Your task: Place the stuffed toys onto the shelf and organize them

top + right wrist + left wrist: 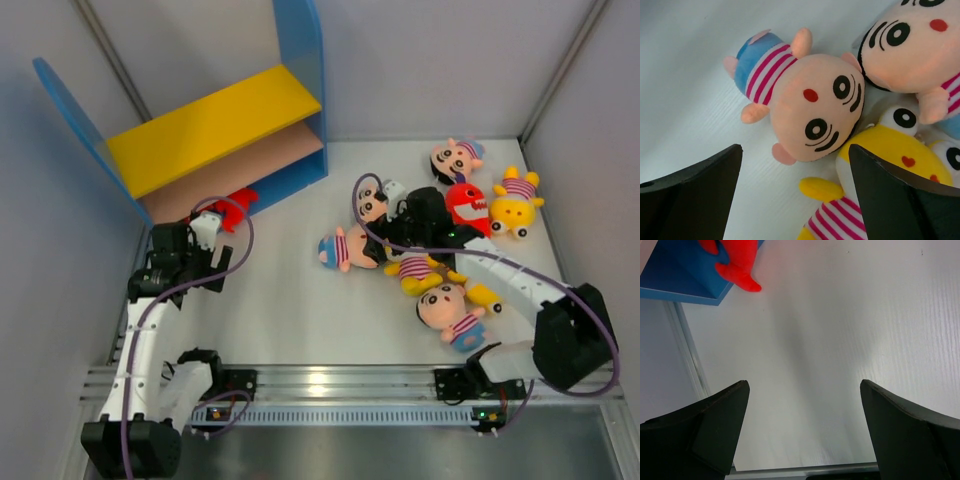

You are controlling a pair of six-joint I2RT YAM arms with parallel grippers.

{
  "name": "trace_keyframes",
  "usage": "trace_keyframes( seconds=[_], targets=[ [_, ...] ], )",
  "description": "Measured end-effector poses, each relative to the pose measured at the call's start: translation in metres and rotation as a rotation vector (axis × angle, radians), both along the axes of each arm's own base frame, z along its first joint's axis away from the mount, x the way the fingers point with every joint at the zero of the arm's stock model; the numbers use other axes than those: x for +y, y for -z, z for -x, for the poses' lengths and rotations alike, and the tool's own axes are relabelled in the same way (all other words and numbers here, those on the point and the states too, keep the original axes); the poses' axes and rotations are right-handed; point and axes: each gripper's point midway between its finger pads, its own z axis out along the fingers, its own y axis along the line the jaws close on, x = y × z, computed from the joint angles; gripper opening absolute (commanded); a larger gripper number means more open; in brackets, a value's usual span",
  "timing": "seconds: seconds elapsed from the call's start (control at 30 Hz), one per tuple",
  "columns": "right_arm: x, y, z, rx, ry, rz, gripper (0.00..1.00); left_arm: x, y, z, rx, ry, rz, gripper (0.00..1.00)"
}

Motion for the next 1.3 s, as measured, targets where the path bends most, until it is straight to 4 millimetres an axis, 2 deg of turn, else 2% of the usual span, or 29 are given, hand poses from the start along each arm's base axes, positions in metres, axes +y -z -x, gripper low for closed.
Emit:
trace_keyframes(
  seconds=[0.23, 0.3, 0.33, 0.37, 0.43, 0.47, 0.5, 0.6, 0.7, 0.77, 0.8, 0.87, 0.97, 1.03, 1.1, 1.17, 1.23, 1.3],
  targets=[
    [0.016, 0.039, -0.031, 0.132, 0.009, 0.055, 0.86, 0.0, 0.005, 0.002, 0.013, 0.005, -0.004, 0.99],
    [0.016, 0.053, -0.038, 0.16, 0.032, 0.083, 0.78, -0.001, 0.005, 0.002, 0.013, 0.013, -0.001, 0.98],
    [0.015, 0.062, -0.041, 0.178, 0.042, 0.099, 0.69, -0.002, 0.005, 0.002, 0.013, 0.017, 0.002, 0.97],
    [0.015, 0.069, -0.042, 0.194, 0.048, 0.111, 0.47, -0.003, 0.005, 0.002, 0.013, 0.024, 0.005, 0.95],
    [0.015, 0.08, -0.041, 0.221, 0.052, 0.122, 0.3, -0.007, 0.005, 0.002, 0.014, 0.049, 0.019, 0.9],
    [0.015, 0.081, -0.041, 0.225, 0.05, 0.122, 0.12, -0.01, 0.005, 0.002, 0.015, 0.065, 0.026, 0.85],
    [0.017, 0.079, -0.04, 0.226, 0.041, 0.123, 0.08, -0.014, 0.005, 0.003, 0.021, 0.086, 0.038, 0.83],
    [0.022, 0.066, -0.04, 0.219, 0.004, 0.117, 0.02, -0.029, -0.008, 0.0, 0.009, 0.168, 0.081, 0.81],
    [0.029, 0.04, -0.032, 0.209, -0.087, 0.101, 0.0, -0.051, -0.04, -0.008, -0.056, 0.301, 0.125, 0.84],
    [0.037, 0.009, -0.031, 0.181, -0.152, 0.079, 0.0, -0.069, -0.067, -0.01, -0.106, 0.421, 0.13, 0.86],
    [0.043, -0.009, -0.035, 0.145, -0.179, 0.065, 0.0, -0.079, -0.085, -0.011, -0.147, 0.507, 0.114, 0.91],
    [0.057, -0.049, -0.041, 0.059, -0.233, 0.034, 0.0, -0.09, -0.109, -0.009, -0.217, 0.633, 0.063, 0.95],
    [0.082, -0.096, -0.034, -0.033, -0.312, -0.014, 0.0, -0.093, -0.13, 0.003, -0.33, 0.782, -0.063, 0.99],
    [0.098, -0.114, -0.025, -0.068, -0.353, -0.034, 0.0, -0.094, -0.144, 0.018, -0.419, 0.878, -0.155, 0.99],
    [0.118, -0.125, -0.011, -0.08, -0.393, -0.043, 0.0, -0.098, -0.161, 0.036, -0.527, 0.967, -0.236, 0.99],
    [0.147, -0.133, 0.007, -0.09, -0.462, -0.06, 0.0, -0.102, -0.173, 0.05, -0.614, 1.033, -0.299, 0.99],
    [0.172, -0.134, 0.024, -0.088, -0.527, -0.073, 0.0, -0.105, -0.177, 0.06, -0.663, 1.099, -0.36, 0.99],
    [0.192, -0.131, 0.039, -0.075, -0.58, -0.078, 0.0, -0.106, -0.166, 0.063, -0.663, 1.165, -0.416, 0.99]
  ],
)
